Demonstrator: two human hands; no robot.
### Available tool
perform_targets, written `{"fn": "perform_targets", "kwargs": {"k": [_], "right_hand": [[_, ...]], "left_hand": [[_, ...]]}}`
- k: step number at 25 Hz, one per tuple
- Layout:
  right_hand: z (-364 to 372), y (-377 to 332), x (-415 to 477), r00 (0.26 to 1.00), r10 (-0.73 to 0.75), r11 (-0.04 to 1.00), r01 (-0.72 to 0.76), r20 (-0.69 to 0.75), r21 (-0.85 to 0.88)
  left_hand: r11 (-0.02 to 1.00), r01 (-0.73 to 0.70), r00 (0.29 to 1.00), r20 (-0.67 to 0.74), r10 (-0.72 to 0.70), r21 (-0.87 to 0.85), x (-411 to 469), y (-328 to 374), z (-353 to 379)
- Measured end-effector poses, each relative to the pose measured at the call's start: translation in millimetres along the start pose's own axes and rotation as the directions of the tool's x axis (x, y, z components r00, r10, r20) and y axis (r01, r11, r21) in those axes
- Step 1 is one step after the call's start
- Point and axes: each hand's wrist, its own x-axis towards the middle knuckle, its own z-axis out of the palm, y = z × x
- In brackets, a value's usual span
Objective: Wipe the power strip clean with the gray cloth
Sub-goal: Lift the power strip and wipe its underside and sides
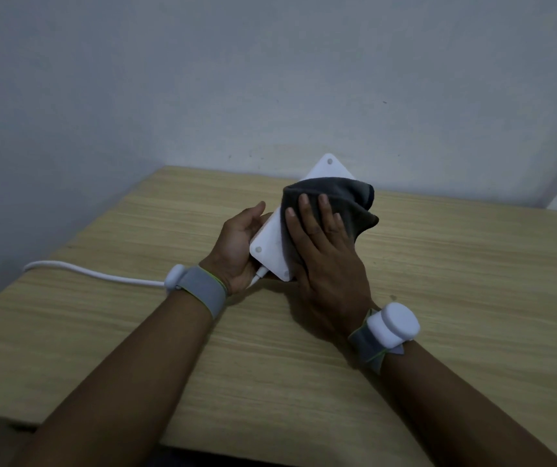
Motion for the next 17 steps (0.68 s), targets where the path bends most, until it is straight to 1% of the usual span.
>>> {"fn": "perform_targets", "kwargs": {"k": [1, 3, 4, 5, 8, 9, 10, 12, 13, 14, 17], "right_hand": [[3.2, -2.9, -2.6, 0.996, -0.090, 0.996, 0.091, 0.026, -0.018], [9.2, -7.9, -8.0, 0.960, -0.264, 0.963, 0.268, 0.088, -0.033], [9.7, -6.0, -8.8, 0.952, -0.289, 0.956, 0.293, 0.101, -0.030], [9.0, -3.3, -7.0, 0.960, -0.263, 0.964, 0.266, 0.094, -0.022], [5.1, 2.1, -2.8, 0.996, -0.062, 0.998, 0.061, 0.058, 0.009], [6.2, 0.2, -3.4, 0.997, -0.060, 0.998, 0.059, 0.054, 0.014], [8.5, -2.5, -5.1, 0.992, -0.110, 0.994, 0.110, 0.058, 0.008], [13.3, -7.8, -9.1, 0.957, -0.274, 0.961, 0.276, 0.094, -0.016], [13.5, -7.9, -9.6, 0.941, -0.320, 0.946, 0.324, 0.107, -0.026], [12.4, -6.1, -8.6, 0.940, -0.323, 0.944, 0.328, 0.107, -0.031], [7.6, -4.4, -6.1, 0.981, -0.176, 0.984, 0.178, 0.079, -0.018]], "left_hand": [[1.000, -0.004, 1.000, 0.007, 0.004, -0.018, 0.1, 0.1, -0.3], [0.999, -0.016, 1.000, -0.011, 0.016, -0.051, -0.4, 2.5, -0.4], [0.998, -0.014, 1.000, -0.014, 0.013, -0.069, -0.4, 2.4, -0.8], [0.997, -0.010, 1.000, -0.014, 0.008, -0.075, -0.8, 2.9, -1.2], [0.999, 0.009, 1.000, -0.010, -0.009, -0.048, 0.1, 1.5, -2.0], [0.999, 0.008, 1.000, -0.009, -0.009, -0.048, -0.3, 2.1, -2.1], [0.998, 0.004, 1.000, -0.013, -0.005, -0.059, -0.9, 3.3, -2.1], [0.996, -0.027, 0.999, -0.023, 0.025, -0.084, -1.1, 5.2, -3.4], [0.995, -0.039, 0.999, -0.018, 0.037, -0.092, -2.2, 6.3, -3.2], [0.994, -0.037, 0.999, -0.005, 0.036, -0.102, -3.4, 7.3, -2.4], [0.991, 0.007, 0.998, 0.068, 0.002, -0.137, -6.5, 11.0, 2.2]]}}
